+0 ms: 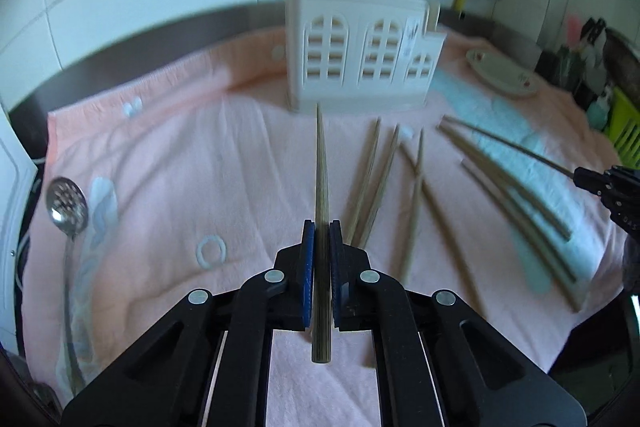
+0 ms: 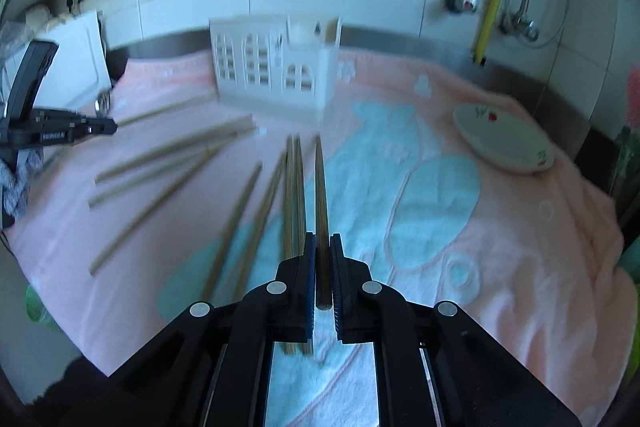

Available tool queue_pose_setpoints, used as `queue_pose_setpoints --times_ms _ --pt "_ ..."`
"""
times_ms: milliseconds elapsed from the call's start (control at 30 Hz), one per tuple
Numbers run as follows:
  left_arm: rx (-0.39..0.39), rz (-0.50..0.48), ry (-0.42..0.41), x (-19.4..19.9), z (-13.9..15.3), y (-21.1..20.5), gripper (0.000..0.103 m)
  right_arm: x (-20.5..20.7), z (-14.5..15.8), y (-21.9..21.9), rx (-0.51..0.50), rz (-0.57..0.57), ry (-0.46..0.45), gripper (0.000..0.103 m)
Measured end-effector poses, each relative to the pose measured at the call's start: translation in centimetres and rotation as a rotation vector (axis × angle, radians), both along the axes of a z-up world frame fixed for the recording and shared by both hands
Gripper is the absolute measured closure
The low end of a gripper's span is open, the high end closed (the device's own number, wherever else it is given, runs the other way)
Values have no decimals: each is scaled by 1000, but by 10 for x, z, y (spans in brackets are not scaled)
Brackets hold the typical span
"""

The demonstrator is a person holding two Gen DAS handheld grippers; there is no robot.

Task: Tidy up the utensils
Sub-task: 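Close the left tool on a wooden chopstick while the right tool grasps another chopstick, then lift the chopstick upright with the left tool while the right tool carries its chopstick to the holder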

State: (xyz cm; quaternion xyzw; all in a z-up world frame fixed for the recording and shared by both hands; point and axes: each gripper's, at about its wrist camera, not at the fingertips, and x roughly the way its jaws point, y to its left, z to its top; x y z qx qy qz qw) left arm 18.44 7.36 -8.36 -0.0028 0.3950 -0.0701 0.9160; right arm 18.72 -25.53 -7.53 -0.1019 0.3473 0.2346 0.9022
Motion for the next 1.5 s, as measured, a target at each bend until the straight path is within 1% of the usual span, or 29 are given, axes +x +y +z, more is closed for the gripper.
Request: queue_pose_setpoints --times_ms 200,333,467,600,700,933,1100,1233,1333,1433,1500 --pt "-87 -21 -84 -3 41 -7 98 9 38 7 66 -3 -69 96" --pt "-73 -35 -113 2 56 -17 98 20 55 17 86 11 -95 96" --pt "-77 -35 -116 10 65 -19 98 36 70 26 105 17 -93 96" --pt "-93 -36 -138 18 87 -20 98 52 90 30 129 25 -75 96" --pt "-79 -44 -168 24 109 -24 98 65 109 35 123 41 -65 96" --pt "-31 -69 -244 31 160 -41 98 88 160 44 114 73 -86 97" --pt "-2 -74 -320 35 204 -46 98 100 199 48 136 96 -120 97" --pt "4 -57 -367 42 229 -43 98 107 223 54 147 101 -155 97" --pt "12 -39 -390 57 235 -41 98 115 233 61 155 100 -169 97" --pt "18 -18 -369 76 228 -38 98 125 234 71 146 95 -178 97" --pt "12 -1 -347 88 219 -35 98 133 232 76 141 91 -169 97"
